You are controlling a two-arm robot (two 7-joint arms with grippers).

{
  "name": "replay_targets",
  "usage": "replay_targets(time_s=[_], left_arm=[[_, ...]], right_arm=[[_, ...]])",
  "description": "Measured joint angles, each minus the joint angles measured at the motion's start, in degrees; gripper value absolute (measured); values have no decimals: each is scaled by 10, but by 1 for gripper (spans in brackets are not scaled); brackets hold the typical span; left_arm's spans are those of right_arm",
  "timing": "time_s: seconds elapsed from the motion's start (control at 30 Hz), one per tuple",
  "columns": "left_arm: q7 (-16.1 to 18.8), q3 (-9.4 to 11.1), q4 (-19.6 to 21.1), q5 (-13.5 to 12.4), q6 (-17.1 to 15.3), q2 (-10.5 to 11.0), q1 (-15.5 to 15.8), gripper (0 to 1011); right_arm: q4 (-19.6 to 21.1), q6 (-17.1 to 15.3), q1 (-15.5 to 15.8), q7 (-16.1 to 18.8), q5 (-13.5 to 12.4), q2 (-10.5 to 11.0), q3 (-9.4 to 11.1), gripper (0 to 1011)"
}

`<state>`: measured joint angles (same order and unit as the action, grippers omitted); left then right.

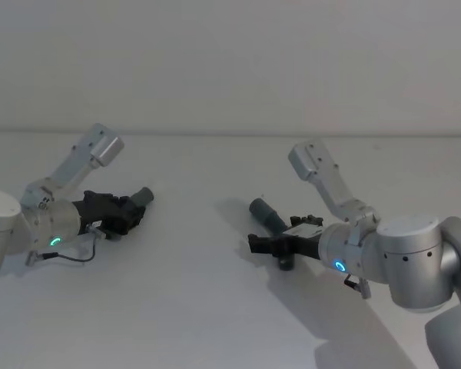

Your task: Use both hands to pick up one end of the pipe from the table, align the ends, and insert them.

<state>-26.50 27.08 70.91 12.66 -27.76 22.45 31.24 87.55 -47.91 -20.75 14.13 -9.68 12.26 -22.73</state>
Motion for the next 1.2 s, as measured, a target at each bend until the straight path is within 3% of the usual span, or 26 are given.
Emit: replay_targets(time_s=[0.5,0.9,1.2], left_arm=[[0,0,0,0,0,0,0,360],[0,0,0,0,0,0,0,360],[0,0,0,0,0,0,0,360]], right_arm=[[-6,-9,5,-8,3,-17,8,995],[-8,-12,6,-10,4,-21,10,725],[-8,-12,7,-11,4,-23,11,405]])
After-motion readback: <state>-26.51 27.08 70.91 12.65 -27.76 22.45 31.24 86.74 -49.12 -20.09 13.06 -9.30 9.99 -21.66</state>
